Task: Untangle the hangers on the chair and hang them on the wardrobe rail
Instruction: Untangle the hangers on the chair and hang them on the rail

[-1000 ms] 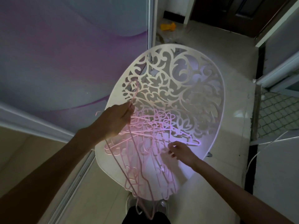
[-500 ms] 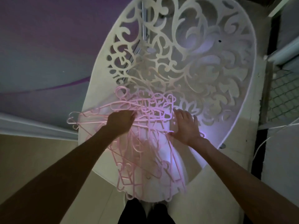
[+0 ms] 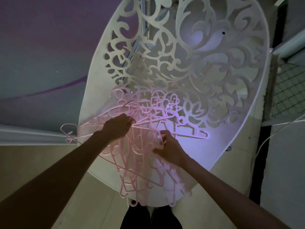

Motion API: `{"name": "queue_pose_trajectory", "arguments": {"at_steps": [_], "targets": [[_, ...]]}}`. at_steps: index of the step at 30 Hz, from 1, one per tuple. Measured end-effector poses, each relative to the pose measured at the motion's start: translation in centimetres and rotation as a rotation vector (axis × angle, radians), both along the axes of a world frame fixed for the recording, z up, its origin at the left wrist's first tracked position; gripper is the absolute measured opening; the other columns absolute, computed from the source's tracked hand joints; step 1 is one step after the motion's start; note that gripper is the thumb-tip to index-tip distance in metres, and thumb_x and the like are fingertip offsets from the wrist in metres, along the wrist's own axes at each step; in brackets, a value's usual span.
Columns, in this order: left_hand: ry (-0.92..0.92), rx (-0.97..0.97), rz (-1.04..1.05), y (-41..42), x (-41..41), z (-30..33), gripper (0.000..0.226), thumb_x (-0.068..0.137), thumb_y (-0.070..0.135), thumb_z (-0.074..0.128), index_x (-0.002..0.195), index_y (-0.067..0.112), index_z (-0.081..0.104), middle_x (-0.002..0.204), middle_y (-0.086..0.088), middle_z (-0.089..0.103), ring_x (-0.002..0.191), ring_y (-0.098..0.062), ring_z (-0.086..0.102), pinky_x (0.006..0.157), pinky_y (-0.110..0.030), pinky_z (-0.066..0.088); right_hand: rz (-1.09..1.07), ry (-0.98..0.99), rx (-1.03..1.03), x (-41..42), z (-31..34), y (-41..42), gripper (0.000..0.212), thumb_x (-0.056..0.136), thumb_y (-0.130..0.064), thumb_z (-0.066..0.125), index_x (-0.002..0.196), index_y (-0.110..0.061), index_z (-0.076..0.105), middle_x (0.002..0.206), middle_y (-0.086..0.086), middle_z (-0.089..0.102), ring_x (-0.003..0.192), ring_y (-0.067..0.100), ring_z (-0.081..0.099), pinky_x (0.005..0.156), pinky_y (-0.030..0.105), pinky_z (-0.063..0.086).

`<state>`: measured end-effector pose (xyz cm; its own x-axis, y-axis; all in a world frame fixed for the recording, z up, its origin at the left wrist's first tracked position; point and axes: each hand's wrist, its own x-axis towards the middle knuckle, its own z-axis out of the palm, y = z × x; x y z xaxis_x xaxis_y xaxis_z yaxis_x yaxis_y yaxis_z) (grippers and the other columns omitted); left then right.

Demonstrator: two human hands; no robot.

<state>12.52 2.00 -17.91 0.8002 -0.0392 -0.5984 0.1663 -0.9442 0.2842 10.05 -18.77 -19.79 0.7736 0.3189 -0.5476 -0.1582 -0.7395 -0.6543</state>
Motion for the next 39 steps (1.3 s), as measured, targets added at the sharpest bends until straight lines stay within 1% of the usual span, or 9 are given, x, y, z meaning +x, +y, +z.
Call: {"name": "queue_pose_trajectory", "arguments": {"at_steps": [5, 9, 12, 17, 26, 29, 34, 37, 39], "targets": [[-0.038, -0.026, -0.016, -0.8, 0.1, -0.1, 0.039, 0.102, 0.034, 0.026, 0.127, 0.019, 0.052, 0.119, -0.007, 0.053, 0.103, -0.021, 0.059, 0.088, -0.031, 0.048, -0.451, 0.164, 0.3, 3.2, 2.0, -2.9, 0.013, 0.094, -0.005, 0.048, 0.093, -0.018, 0.05, 0.068, 0.0, 0.044, 0.046, 0.003, 0.047, 0.043, 0.02, 0.043], [-0.069, 0.029, -0.006, -1.2, 0.5, -0.5, 0.036, 0.096, 0.044, 0.043, 0.119, 0.022, 0.059, 0.123, -0.001, 0.056, 0.113, -0.018, 0.055, 0.095, -0.03, 0.041, -0.499, 0.17, 0.249, 6.1, 3.0, -5.6, 0.029, 0.099, -0.033, 0.039, 0.099, -0.013, 0.061, 0.063, -0.001, 0.043, 0.042, 0.008, 0.034, 0.035, 0.014, 0.027], [-0.14, 0.079, -0.006, -1.4, 0.8, -0.8, 0.034, 0.089, 0.048, 0.054, 0.113, 0.026, 0.064, 0.119, 0.004, 0.061, 0.112, -0.014, 0.056, 0.09, -0.024, 0.04, -0.417, 0.195, 0.199, 6.5, 3.7, -7.3, 0.034, 0.1, -0.035, 0.035, 0.102, -0.013, 0.061, 0.065, -0.002, 0.042, 0.045, 0.009, 0.032, 0.038, 0.015, 0.025], [-0.189, 0.111, 0.054, -1.5, 1.4, -0.4, 0.032, 0.089, 0.047, 0.055, 0.111, 0.027, 0.067, 0.117, 0.004, 0.062, 0.11, -0.014, 0.058, 0.088, -0.025, 0.041, -0.233, -0.031, 0.015, 5.9, 4.6, -9.5, 0.032, 0.1, -0.031, 0.035, 0.078, -0.024, 0.057, 0.059, -0.006, 0.045, 0.037, -0.004, 0.044, 0.04, 0.009, 0.033], [-0.196, 0.116, 0.093, -2.2, 1.3, -1.5, 0.034, 0.09, 0.046, 0.053, 0.108, 0.02, 0.065, 0.11, -0.001, 0.063, 0.099, -0.017, 0.061, 0.082, -0.026, 0.045, -0.222, -0.079, -0.02, 7.1, 6.6, -11.5, 0.041, 0.1, -0.028, 0.037, 0.097, 0.004, 0.062, 0.059, -0.003, 0.044, 0.042, 0.001, 0.042, 0.041, 0.012, 0.033], [-0.272, 0.061, 0.119, -3.2, 1.1, -0.7, 0.034, 0.088, 0.043, 0.058, 0.107, 0.016, 0.062, 0.111, -0.002, 0.061, 0.102, -0.021, 0.06, 0.087, -0.029, 0.046, -0.11, -0.122, -0.124, 7.5, 7.5, -11.6, 0.03, 0.1, -0.027, 0.037, 0.098, -0.011, 0.063, 0.061, -0.009, 0.044, 0.054, 0.006, 0.042, 0.048, 0.011, 0.033], [-0.368, -0.029, 0.101, -4.9, 2.2, 1.3, 0.031, 0.093, 0.042, 0.048, 0.091, 0.017, 0.066, 0.092, 0.001, 0.066, 0.083, -0.015, 0.06, 0.071, -0.024, 0.039, 0.022, -0.005, -0.091, 8.7, 8.7, -11.5, 0.022, 0.099, -0.027, 0.042, 0.087, -0.02, 0.059, 0.062, -0.002, 0.048, 0.037, -0.006, 0.045, 0.045, 0.007, 0.036], [-0.291, -0.061, 0.01, -6.1, 3.9, 2.4, 0.028, 0.094, 0.037, 0.047, 0.104, 0.019, 0.066, 0.107, 0.0, 0.066, 0.096, -0.016, 0.062, 0.082, -0.027, 0.045, 0.189, -0.044, -0.206, 9.8, 9.9, -11.2, 0.02, 0.096, -0.026, 0.051, 0.08, -0.019, 0.062, 0.067, 0.0, 0.054, 0.052, 0.0, 0.047, 0.05, 0.011, 0.036], [-0.235, -0.051, -0.024, -6.8, 5.1, 2.3, 0.034, 0.093, 0.039, 0.049, 0.12, 0.022, 0.059, 0.122, 0.001, 0.059, 0.11, -0.018, 0.058, 0.091, -0.029, 0.043, 0.287, -0.071, -0.283, 10.8, 10.5, -11.0, 0.021, 0.094, -0.024, 0.054, 0.106, -0.012, 0.067, 0.091, 0.01, 0.066, 0.076, 0.01, 0.051, 0.057, 0.016, 0.033]]}}
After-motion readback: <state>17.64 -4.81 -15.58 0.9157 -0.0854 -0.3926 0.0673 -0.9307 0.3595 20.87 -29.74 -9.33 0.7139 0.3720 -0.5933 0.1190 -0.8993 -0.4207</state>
